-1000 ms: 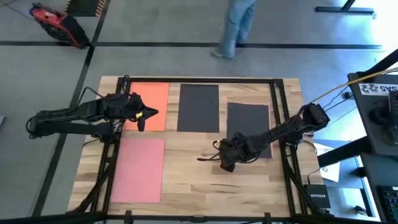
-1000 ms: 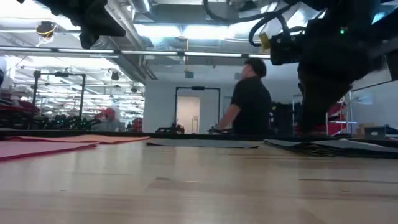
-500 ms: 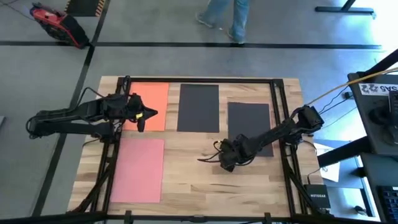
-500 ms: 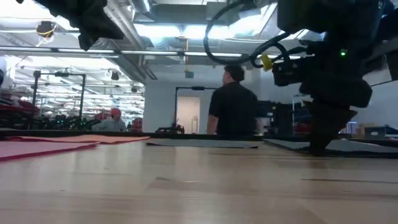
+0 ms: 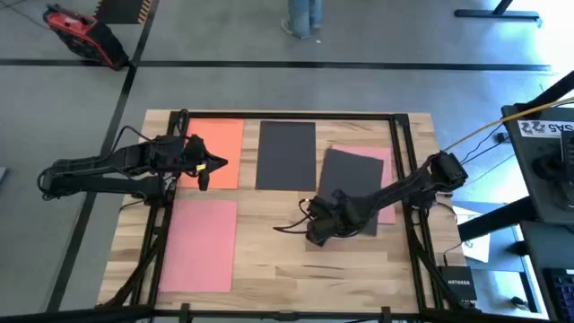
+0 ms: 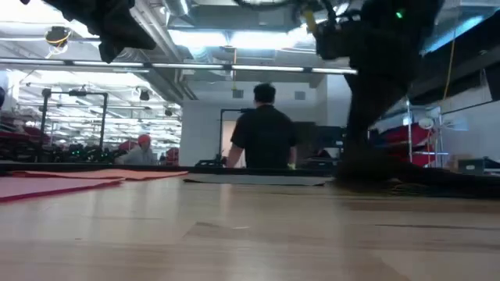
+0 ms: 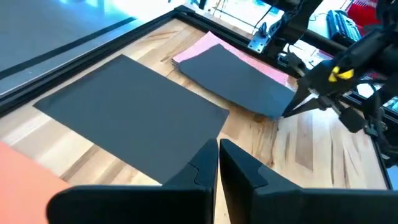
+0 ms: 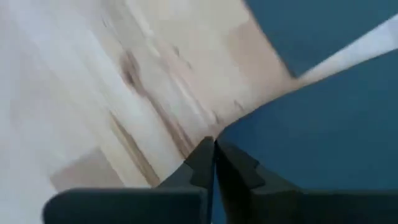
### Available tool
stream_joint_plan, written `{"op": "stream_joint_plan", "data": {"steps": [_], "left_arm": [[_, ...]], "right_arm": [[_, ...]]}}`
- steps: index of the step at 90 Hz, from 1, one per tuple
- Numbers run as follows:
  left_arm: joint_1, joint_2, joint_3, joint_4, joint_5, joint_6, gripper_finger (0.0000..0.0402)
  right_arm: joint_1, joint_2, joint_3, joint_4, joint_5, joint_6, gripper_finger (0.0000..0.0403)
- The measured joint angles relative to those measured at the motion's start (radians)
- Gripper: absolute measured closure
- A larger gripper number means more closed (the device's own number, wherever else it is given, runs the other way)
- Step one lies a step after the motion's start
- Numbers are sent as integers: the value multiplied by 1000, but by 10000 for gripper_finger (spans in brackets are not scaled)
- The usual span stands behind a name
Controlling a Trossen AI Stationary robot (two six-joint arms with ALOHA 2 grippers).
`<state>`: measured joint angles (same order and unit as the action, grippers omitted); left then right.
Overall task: Organize paper
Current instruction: Stack the black color paper on top of the other black color paper
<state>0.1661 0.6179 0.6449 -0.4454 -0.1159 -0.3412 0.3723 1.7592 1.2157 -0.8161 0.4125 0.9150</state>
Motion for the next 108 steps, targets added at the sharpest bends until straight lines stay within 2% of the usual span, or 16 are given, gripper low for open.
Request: {"op": "stream_joint_plan", "data": {"steps": [26,46,64,78,95,108], "left_arm": [[0,0,0,16,0,-15,402],[0,0,0,12,0,-39,402],[0,0,0,11,-3,-44,402],[0,0,0,6,-27,-45,402],[0,0,0,5,-44,-56,402],[0,0,0,6,-51,-58,402]], "right_arm": [[-82,0,62,-31,120,123,402],[-236,0,63,161,112,-64,402],[-395,19,65,326,23,-238,403],[-504,93,63,438,-143,-365,403],[-574,160,63,590,-312,-463,403],[-598,187,96,603,-418,-559,403]]}}
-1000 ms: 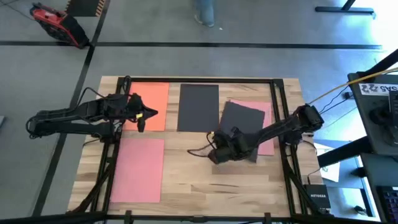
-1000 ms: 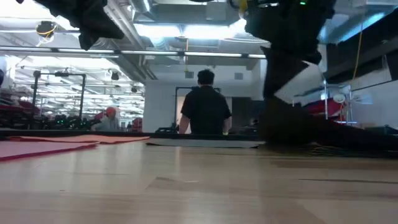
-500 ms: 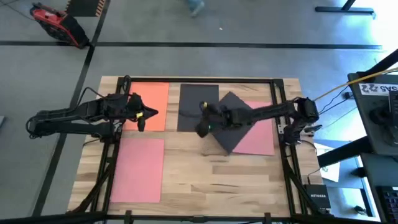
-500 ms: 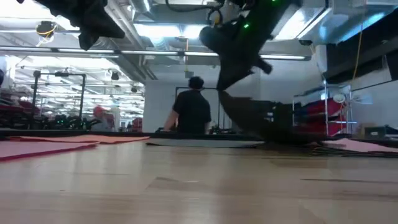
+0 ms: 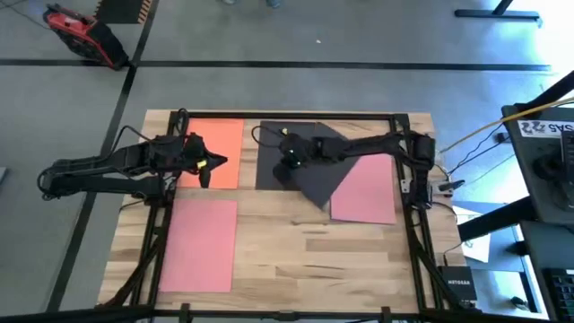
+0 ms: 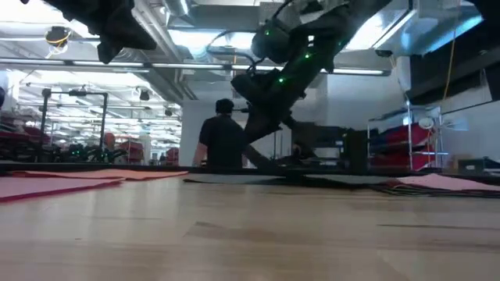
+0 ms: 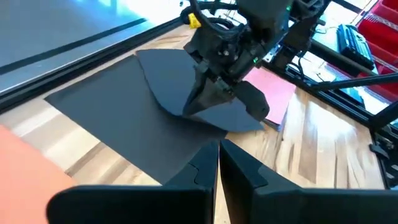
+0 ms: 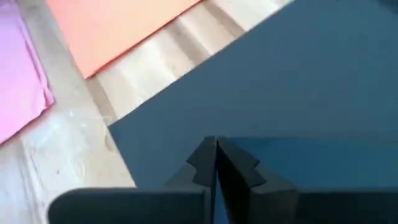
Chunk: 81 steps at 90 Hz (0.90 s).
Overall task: Organize paper
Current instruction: Stack the black color paper on top of the other black color paper
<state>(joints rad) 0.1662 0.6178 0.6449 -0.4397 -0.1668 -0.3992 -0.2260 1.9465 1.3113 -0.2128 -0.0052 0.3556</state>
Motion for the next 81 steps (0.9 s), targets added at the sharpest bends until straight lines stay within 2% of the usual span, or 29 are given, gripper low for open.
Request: {"op": "stream_joint_plan", "data": {"steps": [24,44,67,81], "left_arm": [[26,0,0,-26,-9,1,402],[59,0,0,-33,-10,5,402],[65,0,0,-53,-9,4,402],[65,0,0,-53,-9,6,402]], "right_arm": [[3,116,237,-144,-148,-221,403],[3,234,431,-272,-226,-356,403],[3,273,475,-359,-325,-478,403],[10,273,475,-376,-329,-519,403]]}}
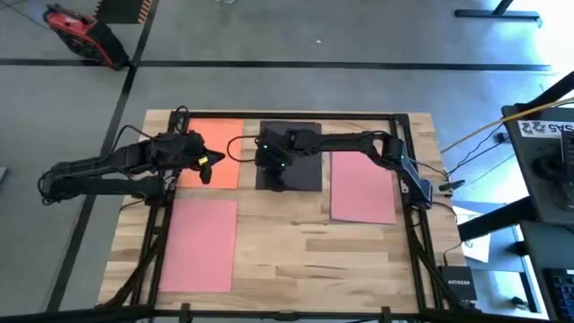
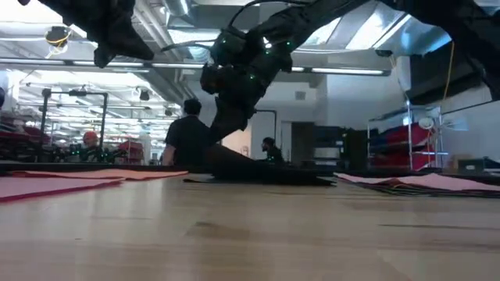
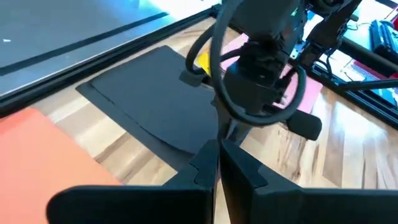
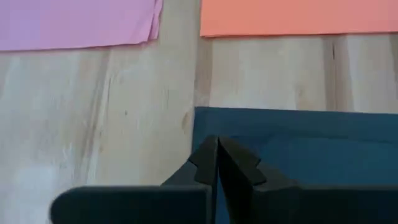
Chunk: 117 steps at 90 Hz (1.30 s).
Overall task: Organize paper
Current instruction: Stack the black color paper on top of the other black color paper
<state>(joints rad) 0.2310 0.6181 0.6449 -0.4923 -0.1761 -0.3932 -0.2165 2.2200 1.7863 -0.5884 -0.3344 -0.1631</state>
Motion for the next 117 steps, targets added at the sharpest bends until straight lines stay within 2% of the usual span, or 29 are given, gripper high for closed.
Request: {"op": "stream_joint_plan", "data": {"steps": [117], "left_arm": [[0,0,0,0,0,6,402]], "right_arm": [[1,0,0,75,-18,-23,403]]}}
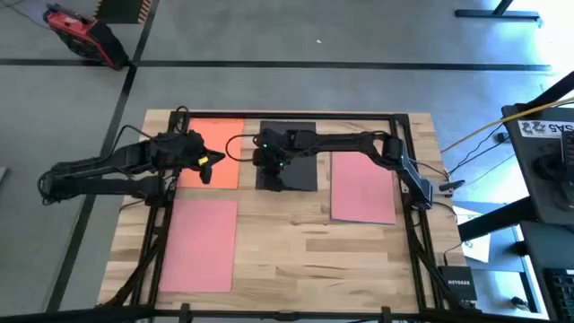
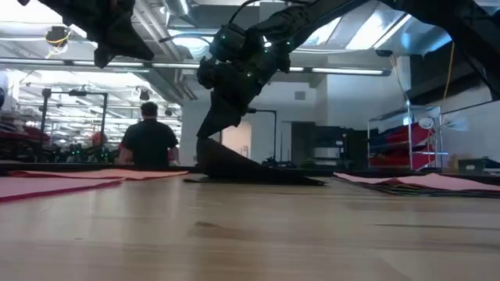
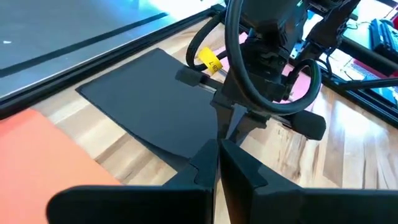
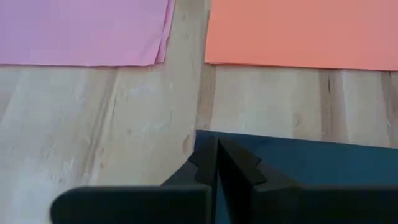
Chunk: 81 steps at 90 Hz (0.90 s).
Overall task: Organize paper
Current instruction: Stack the black color paper on top of the other black color paper, then stack the pink color paper on top of the other pink color paper
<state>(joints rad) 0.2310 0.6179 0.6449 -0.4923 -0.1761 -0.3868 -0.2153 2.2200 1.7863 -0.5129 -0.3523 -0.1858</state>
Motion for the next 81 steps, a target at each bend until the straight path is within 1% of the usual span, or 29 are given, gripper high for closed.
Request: {"op": "stream_joint_plan", "data": {"steps": [20,27,36,60,65,73,81], "left_arm": [[0,0,0,-24,0,-2,402],[0,0,0,-31,0,-3,402],[0,0,0,-31,0,-3,402],[0,0,0,-31,0,-3,402],[0,0,0,-31,0,-3,402],[0,0,0,-31,0,-3,402],[0,0,0,-30,0,-4,402]], "right_arm": [[0,0,0,10,0,-3,402],[0,0,0,25,0,-3,395],[0,0,0,38,0,-4,373],[0,0,0,48,12,-3,282],[0,0,0,49,31,-3,268],[0,0,0,47,56,-3,258],[-1,0,0,24,69,2,263]]}}
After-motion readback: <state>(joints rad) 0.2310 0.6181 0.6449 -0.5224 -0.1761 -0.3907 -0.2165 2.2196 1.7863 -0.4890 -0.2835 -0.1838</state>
